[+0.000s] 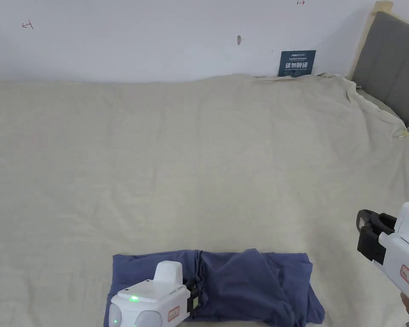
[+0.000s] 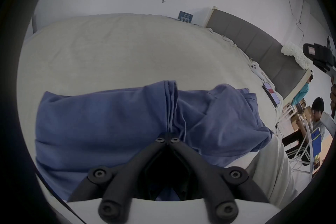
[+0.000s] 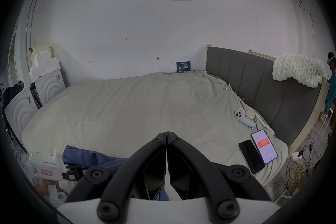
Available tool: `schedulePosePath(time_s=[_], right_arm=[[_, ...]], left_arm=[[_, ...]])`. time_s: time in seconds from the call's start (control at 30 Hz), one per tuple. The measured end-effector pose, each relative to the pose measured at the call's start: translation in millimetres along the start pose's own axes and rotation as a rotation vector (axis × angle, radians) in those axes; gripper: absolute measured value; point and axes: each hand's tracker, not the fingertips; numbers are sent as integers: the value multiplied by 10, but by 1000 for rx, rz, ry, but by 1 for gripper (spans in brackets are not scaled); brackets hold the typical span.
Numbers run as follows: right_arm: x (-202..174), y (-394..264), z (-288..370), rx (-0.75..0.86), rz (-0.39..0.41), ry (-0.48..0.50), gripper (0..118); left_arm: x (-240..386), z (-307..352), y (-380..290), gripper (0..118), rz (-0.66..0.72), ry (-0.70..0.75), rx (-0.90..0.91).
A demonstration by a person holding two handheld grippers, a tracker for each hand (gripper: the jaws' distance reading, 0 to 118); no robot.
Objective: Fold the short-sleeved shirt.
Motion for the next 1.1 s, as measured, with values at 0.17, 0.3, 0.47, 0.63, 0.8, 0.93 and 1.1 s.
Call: schedulePosePath(time_s=[0.17, 0.3, 0.47, 0.63, 0.8, 0.93, 1.1], right_arm=[[36, -1, 16, 2, -4, -9, 0], [30, -2, 17, 1, 2, -6, 0], [-10, 18, 12, 3, 6, 4, 0], [-62, 53, 6, 9, 18, 15, 0], [-116, 75, -5, 15, 24, 19, 0], [-162, 74, -32, 10, 28, 27, 0], [-237, 60, -69, -2, 39, 41, 0]], left_arm=[[1, 12, 20, 0, 43, -7, 7], [-73, 163, 124, 0, 50, -27, 21], [-331, 607, 468, 0, 99, -101, 54], [-828, 1003, 759, 0, 132, -137, 44], [-1346, 1224, 891, 0, 153, -98, -4], [-1713, 1162, 832, 14, 226, -98, -100], [-1938, 936, 625, 83, 273, -94, -160]])
